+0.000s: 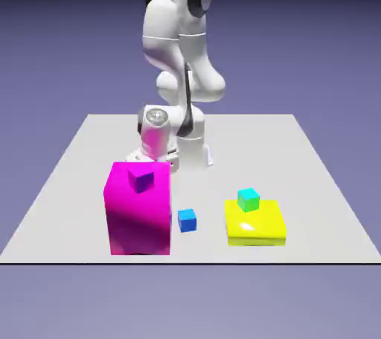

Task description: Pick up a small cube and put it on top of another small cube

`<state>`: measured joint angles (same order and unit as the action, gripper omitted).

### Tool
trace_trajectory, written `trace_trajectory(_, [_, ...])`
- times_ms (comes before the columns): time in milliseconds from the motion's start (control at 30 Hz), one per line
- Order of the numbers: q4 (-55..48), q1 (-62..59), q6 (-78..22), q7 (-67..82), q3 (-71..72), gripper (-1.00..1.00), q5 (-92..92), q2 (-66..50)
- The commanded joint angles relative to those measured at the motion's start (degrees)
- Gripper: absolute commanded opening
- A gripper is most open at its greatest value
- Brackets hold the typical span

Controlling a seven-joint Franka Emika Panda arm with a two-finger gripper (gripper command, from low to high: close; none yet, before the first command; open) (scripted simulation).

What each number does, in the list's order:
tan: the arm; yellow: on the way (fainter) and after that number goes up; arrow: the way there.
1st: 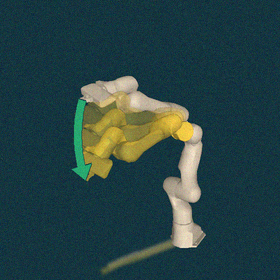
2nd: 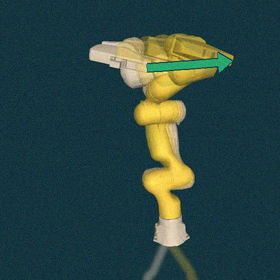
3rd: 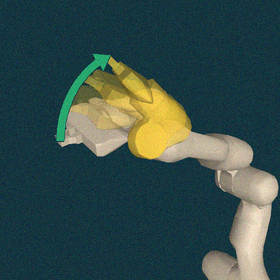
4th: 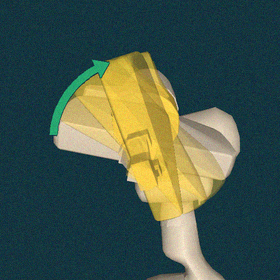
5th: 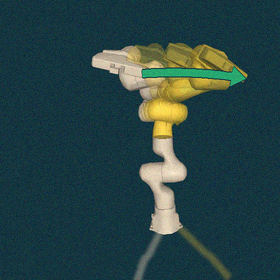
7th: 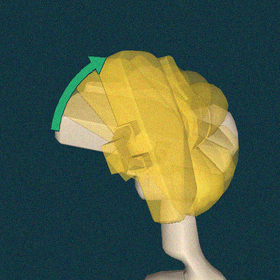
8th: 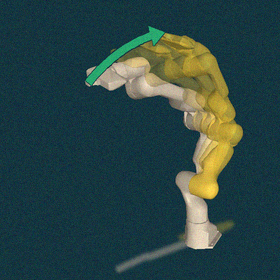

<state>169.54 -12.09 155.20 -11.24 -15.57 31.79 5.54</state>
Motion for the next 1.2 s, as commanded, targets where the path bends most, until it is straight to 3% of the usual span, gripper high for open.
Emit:
trace_trajectory(0, [0.15,-0.21,-0.65,0.43,0.37,-1.0,-0.5,0.81])
trace_trajectory(267, [-12.12,-0.22,-6.49,5.09,-13.59,-1.0,-16.37,-6.24])
trace_trajectory(633, [-34.97,17.5,-24.48,27.67,-23.05,-1.0,-22.31,-3.76])
trace_trajectory(1033, [-47.98,42.03,-42.04,50.05,-21.82,-1.0,-11.87,3.88])
trace_trajectory(1167, [-43.61,41.19,-34.57,50.62,-23.1,-1.0,-12.68,0.6])
